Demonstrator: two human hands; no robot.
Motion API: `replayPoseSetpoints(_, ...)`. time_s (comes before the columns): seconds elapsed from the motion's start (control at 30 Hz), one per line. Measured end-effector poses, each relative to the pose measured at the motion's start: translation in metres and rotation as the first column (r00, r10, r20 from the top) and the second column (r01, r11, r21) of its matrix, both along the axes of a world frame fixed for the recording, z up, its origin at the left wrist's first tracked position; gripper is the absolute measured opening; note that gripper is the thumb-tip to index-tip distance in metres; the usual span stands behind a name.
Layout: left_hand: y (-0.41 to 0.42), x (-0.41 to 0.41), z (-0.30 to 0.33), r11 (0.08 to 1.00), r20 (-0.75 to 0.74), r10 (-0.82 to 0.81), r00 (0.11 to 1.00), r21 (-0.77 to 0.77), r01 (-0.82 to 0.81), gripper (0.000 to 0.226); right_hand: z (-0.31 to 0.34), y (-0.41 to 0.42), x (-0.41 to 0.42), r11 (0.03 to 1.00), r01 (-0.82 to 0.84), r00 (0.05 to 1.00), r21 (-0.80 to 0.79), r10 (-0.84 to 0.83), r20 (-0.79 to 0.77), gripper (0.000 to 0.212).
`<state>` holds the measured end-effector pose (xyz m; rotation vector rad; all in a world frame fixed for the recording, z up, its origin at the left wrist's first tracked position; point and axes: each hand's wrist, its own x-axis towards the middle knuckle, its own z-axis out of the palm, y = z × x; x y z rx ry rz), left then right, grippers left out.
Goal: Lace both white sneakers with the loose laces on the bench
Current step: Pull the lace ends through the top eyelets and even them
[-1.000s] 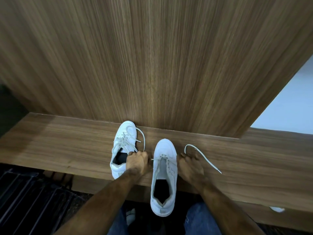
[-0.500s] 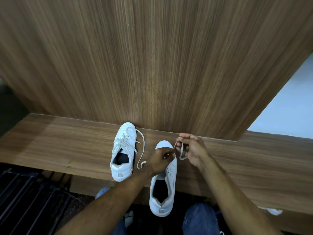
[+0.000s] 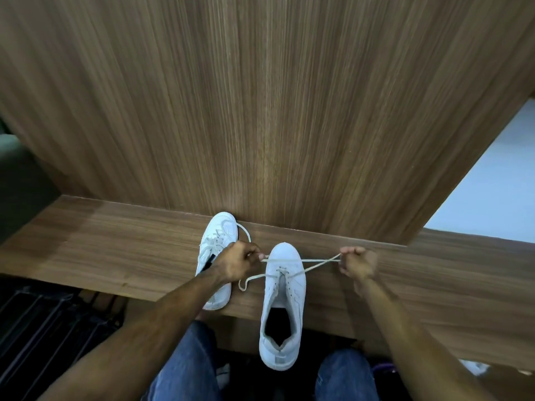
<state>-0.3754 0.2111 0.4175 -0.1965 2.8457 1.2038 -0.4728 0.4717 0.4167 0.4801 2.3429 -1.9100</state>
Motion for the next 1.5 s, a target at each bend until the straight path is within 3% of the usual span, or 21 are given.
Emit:
replayPoseSetpoints(0.03,-0.001,0.0,0.001,1.0,0.015,-0.009,1.0,-0.028,0.01,0.016,-0.004,0.0,0.003,0.98,-0.075,0.994,0.185,0.089,-0.066,0.033)
replayPoseSetpoints(0.1,0.004,-0.001,0.001,1.0,0.023,-0.02,1.0,-0.01,0.02,0.015,-0.007,-0.009,0.016,0.829,-0.31,0.92,0.465,0.386,-0.075,0.016)
replayPoseSetpoints(0.2,0.025,-0.005,-0.003,0.996,-0.019,-0.043,0.999,0.083,0.044,0.014,-0.013,-0.033,0.035,0.637,-0.616,0.716,0.464,0.698,-0.008,0.025)
replayPoseSetpoints(0.27,0.038,-0.007,-0.008,0.993,-0.038,-0.044,0.998,0.111,0.048,0.012,-0.013,-0.047,0.042,0.574,-0.652,0.637,0.496,0.769,-0.052,0.01)
replayPoseSetpoints(0.33,0.041,-0.008,-0.013,0.993,-0.046,-0.016,0.999,0.118,0.021,0.012,-0.012,-0.051,0.038,0.538,-0.602,0.624,0.59,0.778,-0.074,0.014)
replayPoseSetpoints(0.5,0.023,0.001,-0.028,0.995,0.028,0.089,0.996,0.05,-0.091,0.015,-0.001,-0.022,0.02,0.575,-0.337,0.83,0.745,0.556,-0.054,0.017)
replayPoseSetpoints(0.6,0.015,0.009,-0.034,0.99,0.042,0.124,0.991,0.068,-0.127,0.019,-0.004,-0.001,0.016,0.55,-0.251,0.89,0.797,0.454,-0.034,0.019)
replayPoseSetpoints(0.83,0.035,0.01,-0.032,0.979,-0.004,0.169,0.986,0.113,-0.168,0.011,-0.026,-0.004,0.029,0.346,-0.264,0.901,0.9,0.421,0.102,0.024)
replayPoseSetpoints(0.93,0.04,0.009,-0.032,0.985,-0.005,0.143,0.99,0.103,-0.142,0.009,-0.032,-0.012,0.035,0.237,-0.333,0.855,0.913,0.484,0.186,0.028)
replayPoseSetpoints(0.97,0.041,0.009,-0.033,0.987,0.001,0.128,0.992,0.097,-0.127,0.009,-0.036,-0.014,0.037,0.243,-0.363,0.804,0.899,0.569,0.171,0.034)
replayPoseSetpoints(1.03,0.045,0.009,-0.034,0.992,-0.007,0.091,0.996,0.086,-0.09,0.01,-0.04,-0.02,0.043,0.35,-0.491,0.649,0.798,0.758,0.067,0.047)
replayPoseSetpoints(1.13,0.052,0.01,-0.033,0.997,-0.041,0.054,0.998,0.053,-0.052,0.009,-0.035,-0.033,0.054,0.376,-0.573,0.484,0.729,0.873,-0.07,0.028)
replayPoseSetpoints(1.2,0.053,0.011,-0.033,0.997,-0.041,0.058,0.997,0.051,-0.056,0.009,-0.034,-0.036,0.054,0.394,-0.5,0.492,0.771,0.862,-0.121,0.014)
replayPoseSetpoints(1.37,0.045,0.014,-0.036,0.978,-0.006,0.131,0.991,0.164,-0.128,0.008,-0.036,-0.022,0.048,0.443,-0.445,0.639,0.778,0.766,-0.071,0.017)
replayPoseSetpoints(1.5,0.051,0.015,-0.036,0.976,-0.025,0.108,0.994,0.195,-0.102,0.007,-0.035,-0.026,0.053,0.442,-0.587,0.587,0.679,0.809,-0.019,0.031)
